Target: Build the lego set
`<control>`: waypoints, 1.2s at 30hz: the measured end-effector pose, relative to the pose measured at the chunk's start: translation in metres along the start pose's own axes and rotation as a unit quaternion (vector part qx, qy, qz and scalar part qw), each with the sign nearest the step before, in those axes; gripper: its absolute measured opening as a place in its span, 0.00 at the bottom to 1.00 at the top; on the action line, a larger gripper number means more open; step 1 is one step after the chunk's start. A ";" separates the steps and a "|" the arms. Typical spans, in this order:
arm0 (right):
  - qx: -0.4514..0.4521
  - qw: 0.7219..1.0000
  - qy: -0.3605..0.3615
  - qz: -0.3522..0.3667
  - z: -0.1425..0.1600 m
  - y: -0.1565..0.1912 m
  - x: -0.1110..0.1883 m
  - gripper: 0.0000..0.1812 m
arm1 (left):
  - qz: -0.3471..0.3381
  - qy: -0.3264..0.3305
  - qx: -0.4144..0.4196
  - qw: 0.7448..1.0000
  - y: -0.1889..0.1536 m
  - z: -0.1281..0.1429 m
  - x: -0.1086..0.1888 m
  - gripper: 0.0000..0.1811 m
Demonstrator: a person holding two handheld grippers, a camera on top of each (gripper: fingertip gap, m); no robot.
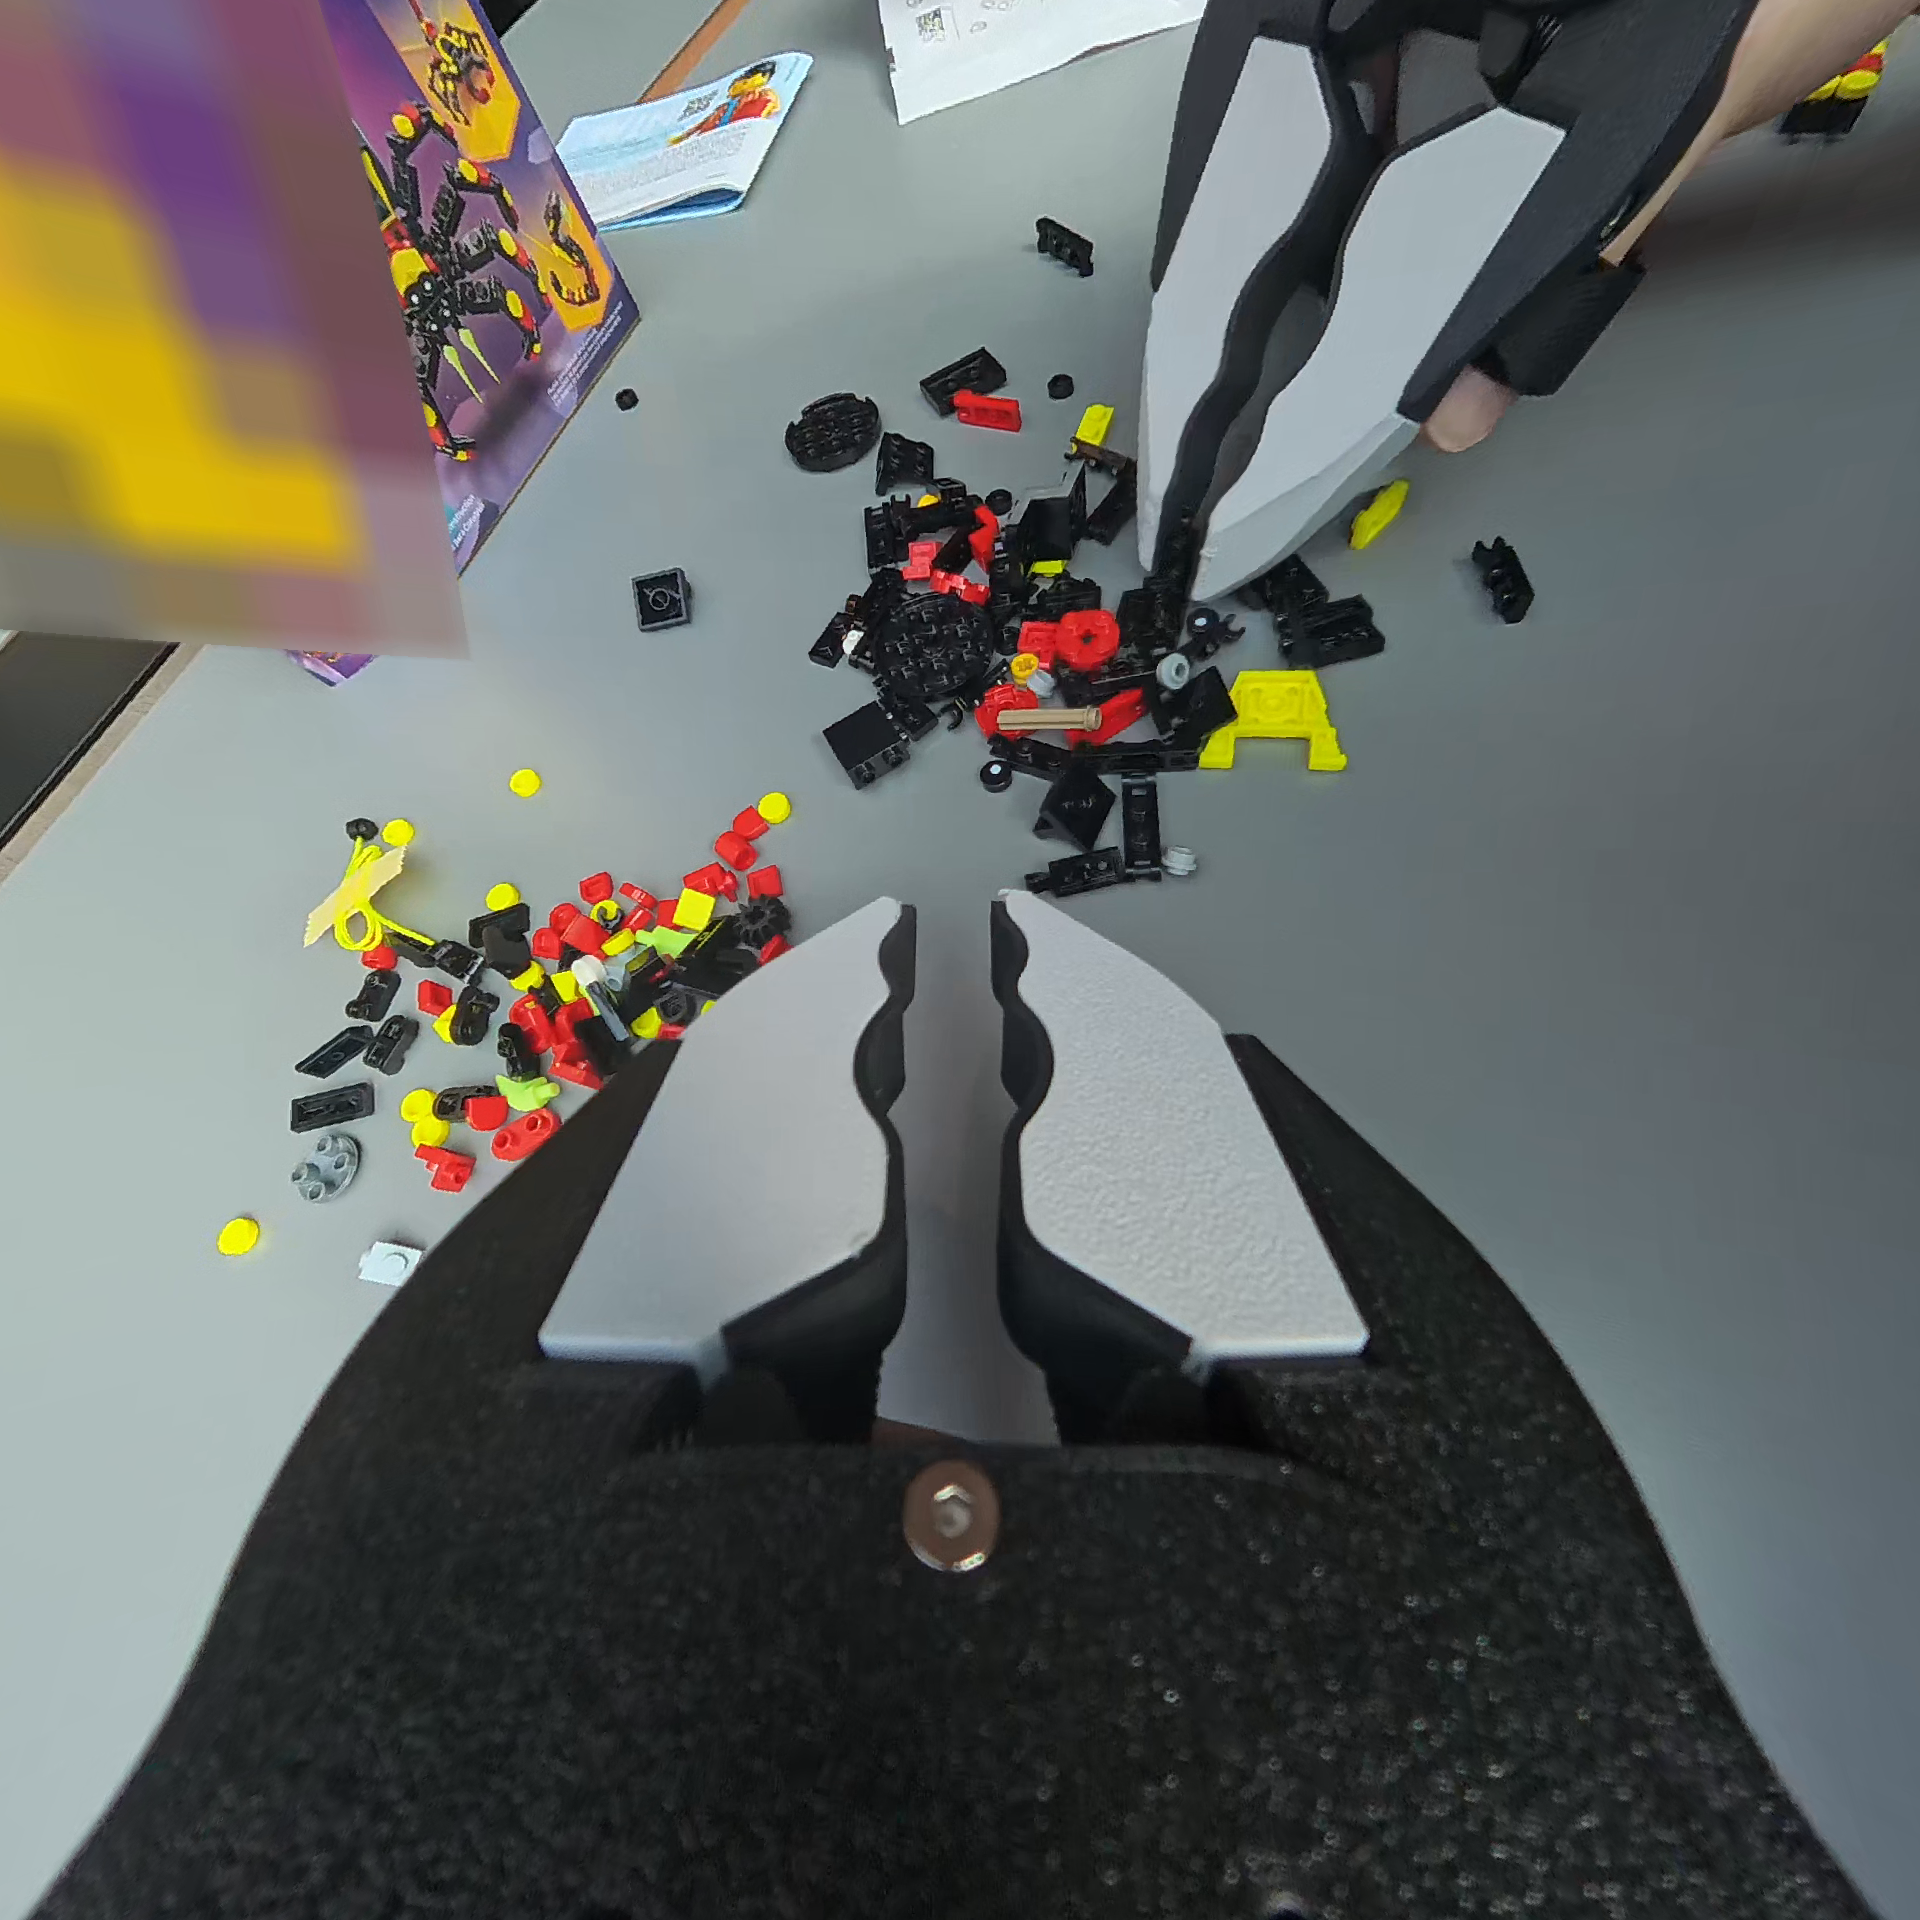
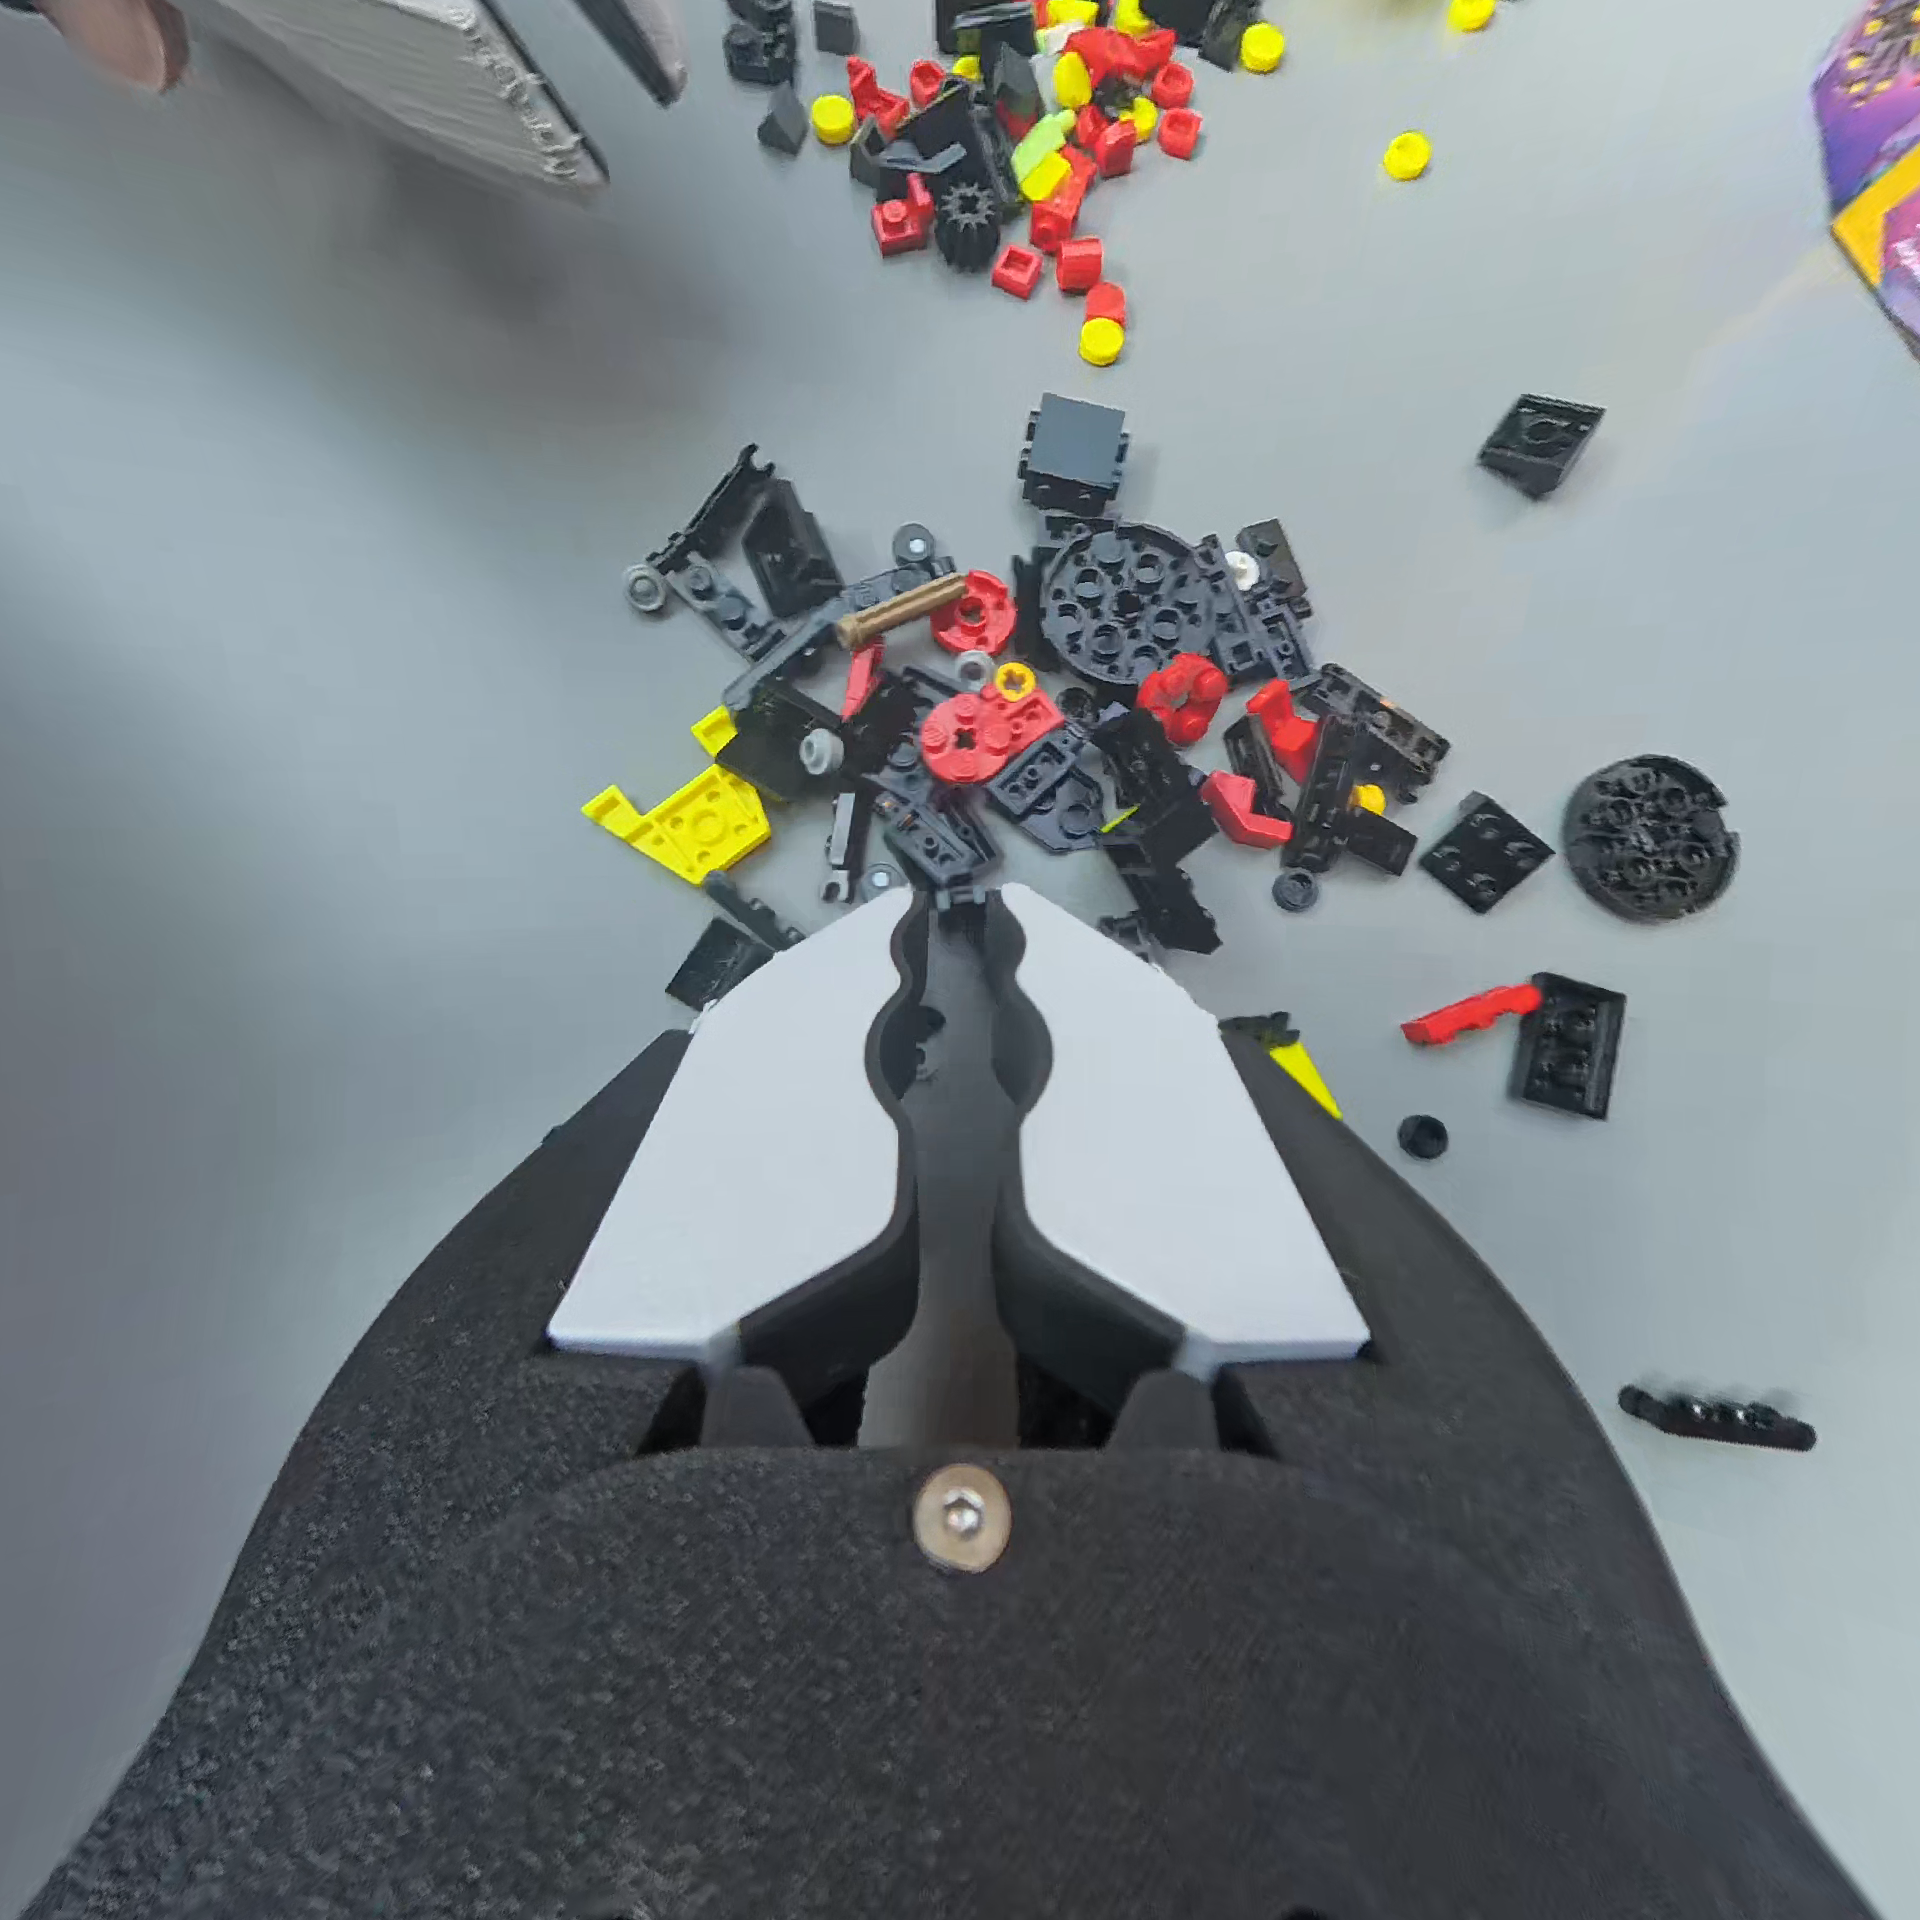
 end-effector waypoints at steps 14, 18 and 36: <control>-0.024 0.999 0.000 0.041 0.007 -0.028 0.031 0.07 | -0.006 -0.013 0.008 1.000 0.001 0.007 0.007 0.07; -0.065 0.994 -0.039 0.083 0.013 -0.038 0.052 0.08 | -0.014 -0.034 0.016 0.999 0.003 0.005 0.009 0.07; -0.087 0.863 -0.273 0.415 -0.013 -0.136 0.245 0.12 | -0.094 -0.084 -0.005 0.992 0.004 -0.009 0.006 0.07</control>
Point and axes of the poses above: each gripper's, where its closed fingertips meet, x back along the fingers, z out of its underside, y = z × x across the jaws, the point moved 9 cm from there along x, back along the fingers, and after that the axes turned 7 degrees about z, right-handed, at the moved point
